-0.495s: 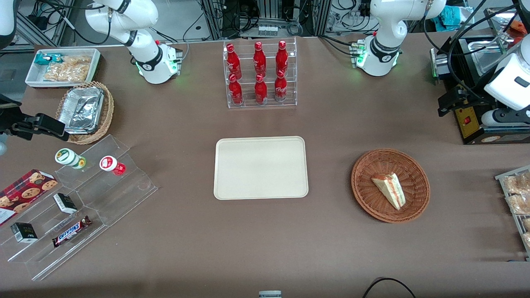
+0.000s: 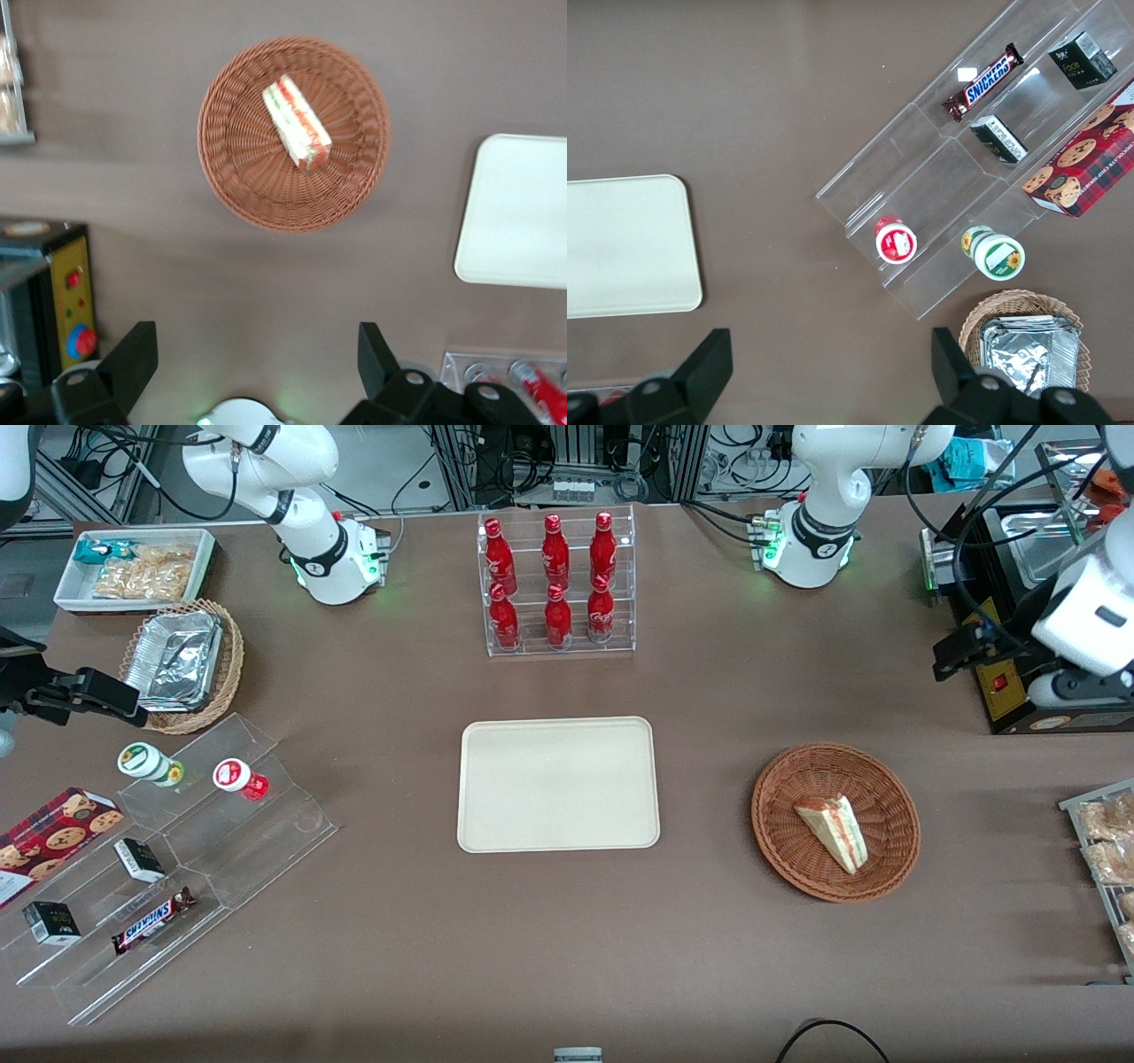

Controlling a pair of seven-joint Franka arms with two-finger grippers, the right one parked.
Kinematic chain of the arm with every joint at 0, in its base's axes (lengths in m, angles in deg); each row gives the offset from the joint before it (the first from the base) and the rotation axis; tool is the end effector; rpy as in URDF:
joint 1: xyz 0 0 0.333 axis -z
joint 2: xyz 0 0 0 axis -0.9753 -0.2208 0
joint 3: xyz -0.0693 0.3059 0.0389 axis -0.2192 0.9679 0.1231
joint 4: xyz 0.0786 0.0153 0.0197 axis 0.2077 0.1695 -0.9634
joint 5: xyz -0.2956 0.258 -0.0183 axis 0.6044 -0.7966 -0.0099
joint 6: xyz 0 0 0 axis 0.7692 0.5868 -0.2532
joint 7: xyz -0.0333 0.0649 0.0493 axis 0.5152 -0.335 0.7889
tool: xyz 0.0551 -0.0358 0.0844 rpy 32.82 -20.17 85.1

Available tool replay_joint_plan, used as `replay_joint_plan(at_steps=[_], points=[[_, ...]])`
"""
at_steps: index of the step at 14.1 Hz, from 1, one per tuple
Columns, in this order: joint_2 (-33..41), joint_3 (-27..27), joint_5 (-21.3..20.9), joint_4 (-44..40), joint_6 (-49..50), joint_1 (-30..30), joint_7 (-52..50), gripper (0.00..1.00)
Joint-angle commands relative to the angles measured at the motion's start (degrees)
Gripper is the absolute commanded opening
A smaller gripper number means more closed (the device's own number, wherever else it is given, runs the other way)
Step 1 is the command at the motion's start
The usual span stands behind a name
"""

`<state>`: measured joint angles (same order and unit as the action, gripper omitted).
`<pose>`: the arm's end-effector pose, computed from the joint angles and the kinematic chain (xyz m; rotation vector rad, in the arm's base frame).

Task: Place sandwich from basket to tray
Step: 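Move the left gripper toward the wicker basket with the sandwich, then lower the left gripper onto the wrapped sandwich and close on it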

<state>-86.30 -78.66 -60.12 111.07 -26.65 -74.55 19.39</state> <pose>0.5552 -0.0496 0.6141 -3.1072 -0.1881 0.1971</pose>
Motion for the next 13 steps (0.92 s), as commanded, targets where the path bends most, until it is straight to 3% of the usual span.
replay_joint_plan(at_steps=[1, 10, 13], points=[[-5.58, -0.44, -0.72, 0.19, -2.06, 0.21, -7.6, 1.0], [-25.44, -0.44, -1.51, 3.35, -22.08, 0.47, -30.96, 1.0], [-27.48, -0.44, -2.48, 8.08, -28.94, 0.82, -33.1, 1.0]])
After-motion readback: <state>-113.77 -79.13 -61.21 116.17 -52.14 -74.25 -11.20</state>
